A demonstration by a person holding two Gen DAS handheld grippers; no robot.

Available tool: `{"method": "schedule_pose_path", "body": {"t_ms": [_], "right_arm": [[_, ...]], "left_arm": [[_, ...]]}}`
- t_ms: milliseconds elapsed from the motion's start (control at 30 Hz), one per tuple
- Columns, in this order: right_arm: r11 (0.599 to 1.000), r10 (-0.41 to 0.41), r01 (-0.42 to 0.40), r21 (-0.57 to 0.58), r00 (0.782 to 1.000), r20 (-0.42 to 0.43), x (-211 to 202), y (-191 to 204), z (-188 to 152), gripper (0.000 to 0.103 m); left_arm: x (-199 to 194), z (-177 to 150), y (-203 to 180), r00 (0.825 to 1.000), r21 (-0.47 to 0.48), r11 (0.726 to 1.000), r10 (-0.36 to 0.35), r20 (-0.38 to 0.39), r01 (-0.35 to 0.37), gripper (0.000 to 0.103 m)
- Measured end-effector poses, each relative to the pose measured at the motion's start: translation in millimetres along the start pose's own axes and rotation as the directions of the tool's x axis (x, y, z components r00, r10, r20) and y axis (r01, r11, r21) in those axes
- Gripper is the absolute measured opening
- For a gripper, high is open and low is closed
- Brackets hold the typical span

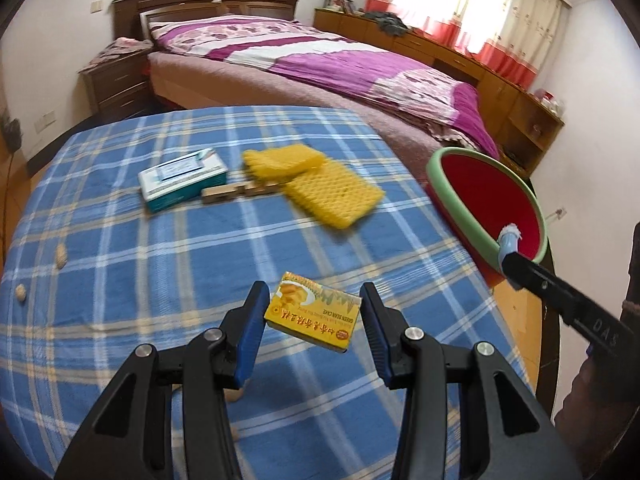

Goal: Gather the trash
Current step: 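Carry the yellow box and blue hook over the red bucket and open both grippers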

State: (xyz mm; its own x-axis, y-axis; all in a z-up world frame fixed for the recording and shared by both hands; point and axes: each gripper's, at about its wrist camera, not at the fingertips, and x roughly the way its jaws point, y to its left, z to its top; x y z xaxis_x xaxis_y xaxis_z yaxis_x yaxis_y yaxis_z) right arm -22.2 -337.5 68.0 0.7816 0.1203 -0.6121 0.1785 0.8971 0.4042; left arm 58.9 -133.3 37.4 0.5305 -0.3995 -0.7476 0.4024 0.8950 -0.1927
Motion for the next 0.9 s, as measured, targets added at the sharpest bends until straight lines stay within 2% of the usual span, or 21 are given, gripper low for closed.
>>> {"method": "schedule_pose_path", "body": {"t_ms": [467,667,900], "right_arm": [[0.986,-0.114,0.107,0.126,0.992,0.055,-5.9,-81.6,43.6,0.014],[0.975,-0.128,0.117,0.188,0.991,0.044,-0.9,-114.3,54.3,0.016],[0.974,-0.129,0.115,0.198,0.990,0.061,-4.5,-126.7,58.4,0.020]], "left_arm": [[34.8,35.7,-65.1,0.998,0.107,0.992,-0.061,-0.025,0.063,0.047],[51.1,50.5,-93.3,0.996,0.153,0.985,-0.081,-0.030,0.085,0.047],[69.5,63.5,-120.5,0.994,0.191,0.976,-0.101,-0.042,0.107,0.047]]}}
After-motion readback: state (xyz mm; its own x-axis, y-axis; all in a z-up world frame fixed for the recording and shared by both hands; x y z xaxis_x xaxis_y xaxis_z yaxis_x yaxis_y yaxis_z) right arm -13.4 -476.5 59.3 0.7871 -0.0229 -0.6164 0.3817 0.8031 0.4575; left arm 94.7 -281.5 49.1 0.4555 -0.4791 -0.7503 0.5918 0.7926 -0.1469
